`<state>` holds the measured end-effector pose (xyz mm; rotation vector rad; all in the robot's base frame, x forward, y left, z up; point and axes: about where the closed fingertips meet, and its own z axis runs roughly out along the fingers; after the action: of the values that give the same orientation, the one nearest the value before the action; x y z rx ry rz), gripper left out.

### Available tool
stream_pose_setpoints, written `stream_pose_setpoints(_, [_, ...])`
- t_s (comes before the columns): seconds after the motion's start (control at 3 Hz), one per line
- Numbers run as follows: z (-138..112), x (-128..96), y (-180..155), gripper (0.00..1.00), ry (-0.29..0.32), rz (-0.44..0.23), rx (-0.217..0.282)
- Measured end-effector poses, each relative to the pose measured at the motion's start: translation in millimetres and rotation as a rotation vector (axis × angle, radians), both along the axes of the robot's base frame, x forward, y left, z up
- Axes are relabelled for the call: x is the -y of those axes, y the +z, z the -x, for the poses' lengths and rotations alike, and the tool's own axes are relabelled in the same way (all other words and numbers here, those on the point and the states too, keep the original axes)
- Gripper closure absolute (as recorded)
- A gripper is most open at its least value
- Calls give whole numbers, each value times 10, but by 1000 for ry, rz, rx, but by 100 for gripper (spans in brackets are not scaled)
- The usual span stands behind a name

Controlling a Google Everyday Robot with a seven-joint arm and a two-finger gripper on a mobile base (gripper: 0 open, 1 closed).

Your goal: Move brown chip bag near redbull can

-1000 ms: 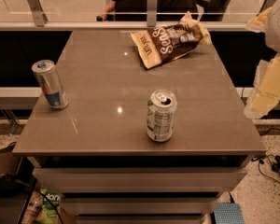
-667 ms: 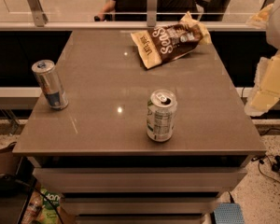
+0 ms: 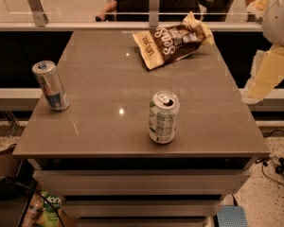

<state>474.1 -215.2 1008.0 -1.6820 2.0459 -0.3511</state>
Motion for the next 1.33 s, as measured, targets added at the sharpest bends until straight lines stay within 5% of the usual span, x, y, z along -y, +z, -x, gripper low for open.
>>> stream_pose_setpoints(0.33, [-274, 38, -49, 0, 7, 34, 58])
stream_pose_setpoints(1.33, [-988, 139, -2, 0, 97, 125, 105])
